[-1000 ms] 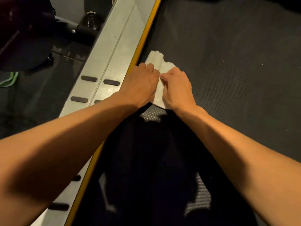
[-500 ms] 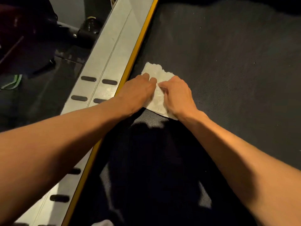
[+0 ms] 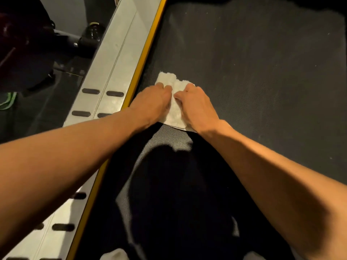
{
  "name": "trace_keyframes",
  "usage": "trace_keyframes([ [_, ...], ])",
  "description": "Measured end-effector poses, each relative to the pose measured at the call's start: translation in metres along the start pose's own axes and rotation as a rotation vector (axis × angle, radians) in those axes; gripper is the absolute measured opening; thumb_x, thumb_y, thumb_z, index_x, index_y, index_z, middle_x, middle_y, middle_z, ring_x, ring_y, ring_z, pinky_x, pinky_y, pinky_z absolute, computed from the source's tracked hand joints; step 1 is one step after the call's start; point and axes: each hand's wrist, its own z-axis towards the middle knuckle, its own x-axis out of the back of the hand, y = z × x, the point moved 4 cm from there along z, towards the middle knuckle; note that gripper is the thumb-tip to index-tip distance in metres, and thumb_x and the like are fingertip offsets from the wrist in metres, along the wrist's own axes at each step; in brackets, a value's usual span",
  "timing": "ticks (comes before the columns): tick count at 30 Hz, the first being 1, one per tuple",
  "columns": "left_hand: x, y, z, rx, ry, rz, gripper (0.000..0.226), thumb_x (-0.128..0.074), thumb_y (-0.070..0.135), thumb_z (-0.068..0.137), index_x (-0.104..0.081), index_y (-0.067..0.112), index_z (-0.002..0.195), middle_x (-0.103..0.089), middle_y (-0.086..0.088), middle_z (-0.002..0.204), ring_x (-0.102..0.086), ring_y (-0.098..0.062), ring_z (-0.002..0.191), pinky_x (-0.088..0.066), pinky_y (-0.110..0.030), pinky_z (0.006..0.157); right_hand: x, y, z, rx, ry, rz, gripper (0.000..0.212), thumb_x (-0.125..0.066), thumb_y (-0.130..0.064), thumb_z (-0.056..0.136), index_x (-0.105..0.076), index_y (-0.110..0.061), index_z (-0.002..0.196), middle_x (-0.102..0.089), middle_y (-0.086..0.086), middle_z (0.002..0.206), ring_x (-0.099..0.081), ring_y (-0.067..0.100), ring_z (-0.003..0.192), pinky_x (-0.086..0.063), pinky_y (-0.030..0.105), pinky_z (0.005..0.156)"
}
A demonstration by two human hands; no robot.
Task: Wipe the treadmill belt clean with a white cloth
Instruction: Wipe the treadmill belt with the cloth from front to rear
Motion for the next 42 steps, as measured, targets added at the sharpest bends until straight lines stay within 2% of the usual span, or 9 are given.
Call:
trace_keyframes([
  [7, -0.013, 0.021, -0.024, -0.053, -0.077, -0.033, 0.018, -0.048, 0.016, 0.091, -0.051, 0.007, 0.106, -0.055, -0.013, 0.098, -0.055, -0.032, 0.081, -0.041, -0.04, 0.065, -0.005, 0.007, -0.041, -0.001, 0.013, 0.021, 0.027, -0.047, -0.011, 0.095, -0.062, -0.014, 0.117, -0.049, 0.009, 0.106, -0.045, 0.028, 0.095, -0.041, 0.036, 0.073],
  [12, -0.012, 0.024, 0.0, 0.024, -0.031, -0.032, 0.018, -0.046, 0.014, 0.092, -0.05, 0.007, 0.109, -0.055, -0.015, 0.099, -0.057, -0.035, 0.086, -0.043, -0.042, 0.068, 0.008, 0.024, -0.016, -0.076, 0.078, -0.056, 0.019, -0.054, -0.009, 0.092, -0.066, -0.018, 0.103, -0.043, 0.003, 0.091, -0.041, 0.024, 0.083, -0.049, 0.042, 0.069],
  [15, -0.013, 0.033, -0.003, -0.008, -0.067, -0.007, 0.02, -0.048, 0.014, 0.092, -0.049, 0.007, 0.111, -0.054, -0.014, 0.102, -0.057, -0.033, 0.087, -0.041, -0.039, 0.067, 0.004, 0.024, -0.025, -0.062, 0.072, -0.048, 0.019, -0.05, -0.013, 0.095, -0.064, -0.014, 0.107, -0.048, 0.006, 0.098, -0.044, 0.025, 0.088, -0.041, 0.034, 0.069],
  [20, -0.016, 0.044, -0.018, -0.147, -0.075, -0.021, 0.017, -0.042, 0.02, 0.095, -0.05, 0.009, 0.106, -0.053, -0.01, 0.096, -0.053, -0.028, 0.078, -0.041, -0.039, 0.064, -0.009, 0.042, -0.059, -0.016, 0.099, -0.005, 0.027, -0.04, -0.042, 0.097, -0.057, -0.02, 0.097, -0.047, -0.005, 0.091, -0.042, 0.013, 0.077, -0.038, 0.031, 0.068],
  [26, -0.016, 0.059, 0.007, -0.103, -0.061, -0.006, 0.016, -0.047, 0.015, 0.094, -0.049, 0.006, 0.107, -0.053, -0.012, 0.097, -0.054, -0.029, 0.081, -0.042, -0.039, 0.063, 0.002, 0.059, -0.046, -0.198, 0.115, 0.046, 0.025, -0.044, -0.032, 0.1, -0.06, -0.013, 0.107, -0.047, -0.002, 0.094, -0.041, 0.012, 0.08, -0.035, 0.024, 0.064],
  [30, -0.027, 0.077, -0.014, -0.193, -0.12, -0.01, 0.018, -0.039, 0.019, 0.097, -0.048, 0.008, 0.107, -0.053, -0.01, 0.099, -0.053, -0.029, 0.08, -0.037, -0.038, 0.062, -0.002, 0.061, -0.083, -0.052, 0.037, -0.04, 0.027, -0.048, -0.018, 0.096, -0.06, -0.018, 0.12, -0.05, 0.002, 0.108, -0.047, 0.016, 0.093, -0.035, 0.027, 0.073],
  [34, -0.021, 0.076, 0.007, -0.154, -0.078, -0.002, 0.018, -0.039, 0.02, 0.098, -0.048, 0.008, 0.108, -0.054, -0.011, 0.096, -0.043, -0.024, 0.068, -0.037, -0.038, 0.061, 0.007, 0.077, -0.064, -0.12, 0.108, -0.016, 0.007, -0.049, -0.025, 0.095, -0.055, -0.023, 0.092, -0.048, -0.008, 0.094, -0.048, 0.005, 0.081, -0.041, 0.033, 0.069],
  [38, -0.022, 0.086, 0.016, -0.115, -0.093, 0.008, 0.018, -0.043, 0.017, 0.097, -0.047, 0.007, 0.111, -0.055, -0.013, 0.099, -0.049, -0.027, 0.074, -0.039, -0.037, 0.062, 0.015, 0.073, -0.062, -0.095, 0.113, -0.061, 0.012, -0.047, -0.031, 0.096, -0.054, -0.022, 0.092, -0.049, -0.003, 0.096, -0.048, 0.013, 0.081, -0.046, 0.039, 0.074],
  [42, -0.031, 0.101, -0.013, -0.224, -0.139, 0.031, 0.018, -0.041, 0.019, 0.097, -0.047, 0.008, 0.11, -0.053, -0.01, 0.099, -0.045, -0.025, 0.071, -0.034, -0.037, 0.059, 0.013, 0.069, -0.103, -0.025, 0.091, -0.177, 0.02, -0.046, -0.038, 0.097, -0.051, -0.022, 0.087, -0.048, -0.002, 0.093, -0.046, 0.012, 0.077, -0.035, 0.031, 0.066],
])
